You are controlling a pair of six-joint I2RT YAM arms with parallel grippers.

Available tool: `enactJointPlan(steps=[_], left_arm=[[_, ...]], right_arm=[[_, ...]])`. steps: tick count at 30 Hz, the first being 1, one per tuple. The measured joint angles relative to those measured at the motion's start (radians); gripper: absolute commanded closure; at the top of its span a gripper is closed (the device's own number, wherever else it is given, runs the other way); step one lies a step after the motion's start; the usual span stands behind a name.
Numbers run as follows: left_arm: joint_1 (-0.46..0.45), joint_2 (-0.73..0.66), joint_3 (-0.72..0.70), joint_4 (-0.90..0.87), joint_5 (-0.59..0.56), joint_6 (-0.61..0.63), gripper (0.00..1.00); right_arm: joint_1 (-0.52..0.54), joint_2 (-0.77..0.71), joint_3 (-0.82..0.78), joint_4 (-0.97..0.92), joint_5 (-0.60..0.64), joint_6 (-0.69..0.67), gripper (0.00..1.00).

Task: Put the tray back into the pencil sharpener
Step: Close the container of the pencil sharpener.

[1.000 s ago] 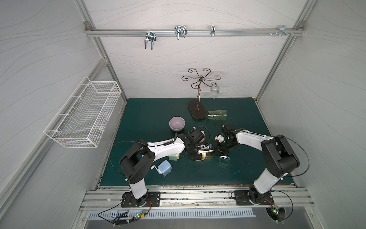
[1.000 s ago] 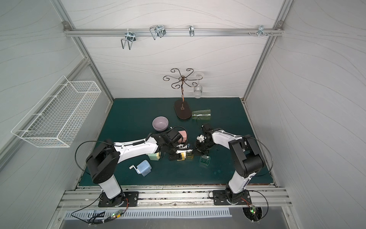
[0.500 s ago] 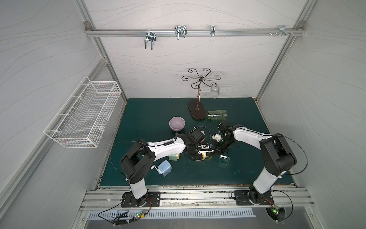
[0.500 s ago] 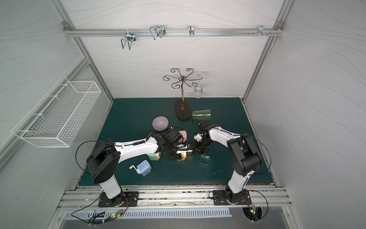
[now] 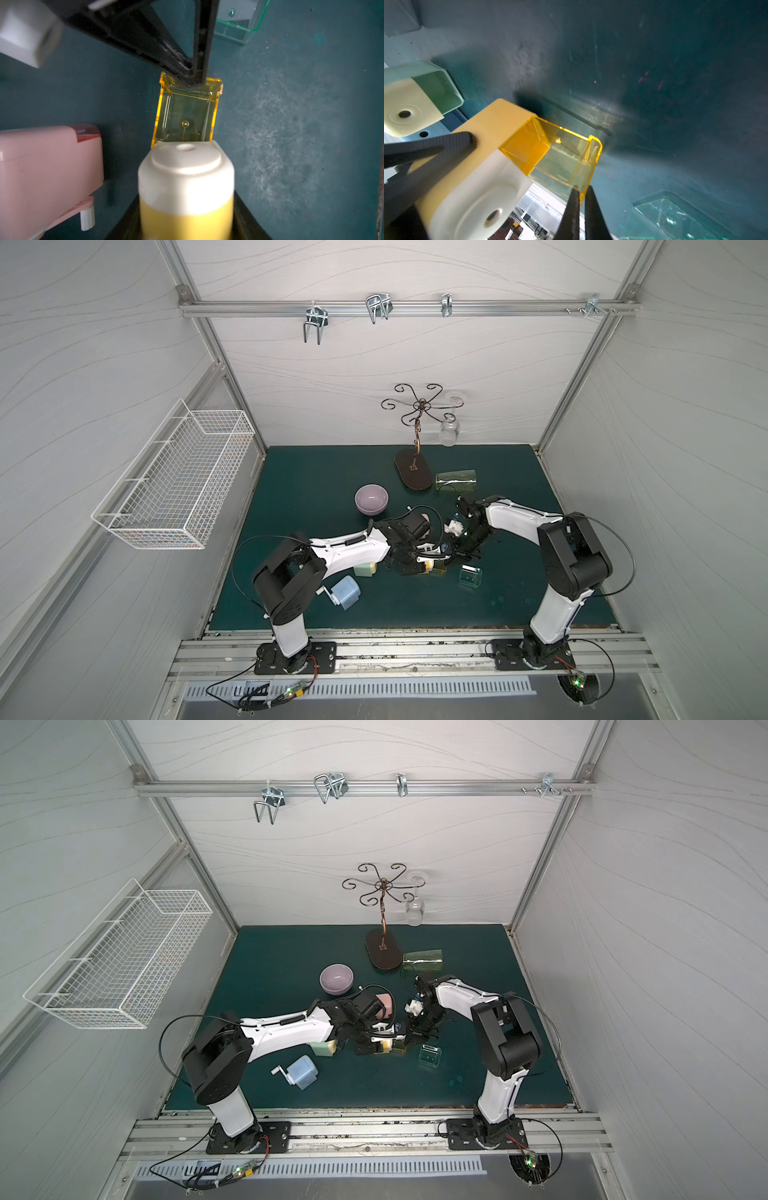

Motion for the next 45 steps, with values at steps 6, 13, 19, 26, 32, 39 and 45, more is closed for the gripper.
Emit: enactJointPlan(steps=[6, 13, 19, 26, 32, 39, 45], left_arm=[[-0.001, -0.006, -0.016, 0.026, -0.011, 0.038, 0.86], [-0.017, -0.009, -0.024, 0.047, -0.024, 0.076, 0.84], [-0.021, -0.009, -0.028, 0.058, -0.028, 0.085, 0.84], [-0.022, -0.009, -0.028, 0.058, -0.037, 0.084, 0.85], [-0.023, -0.009, -0.028, 0.058, -0.045, 0.076, 0.85], [-0.023, -0.009, -0.028, 0.058, -0.051, 0.063, 0.85], [-0.023, -0.009, -0.027, 0.058, -0.054, 0.047, 0.85]], right_arm=[[-0.008, 0.013, 0.011, -0.021, -0.012, -0.021, 0.90], [-0.010, 0.037, 0.012, -0.022, -0.034, -0.020, 0.76], [-0.031, 0.036, 0.012, -0.021, -0.052, -0.020, 0.67], [-0.101, -0.044, 0.008, -0.021, -0.068, -0.009, 0.58], [-0.126, -0.139, -0.053, 0.017, -0.067, 0.072, 0.64], [-0.096, -0.140, -0.108, 0.080, -0.053, 0.167, 0.59], [-0.058, -0.113, -0.125, 0.151, -0.051, 0.214, 0.65]])
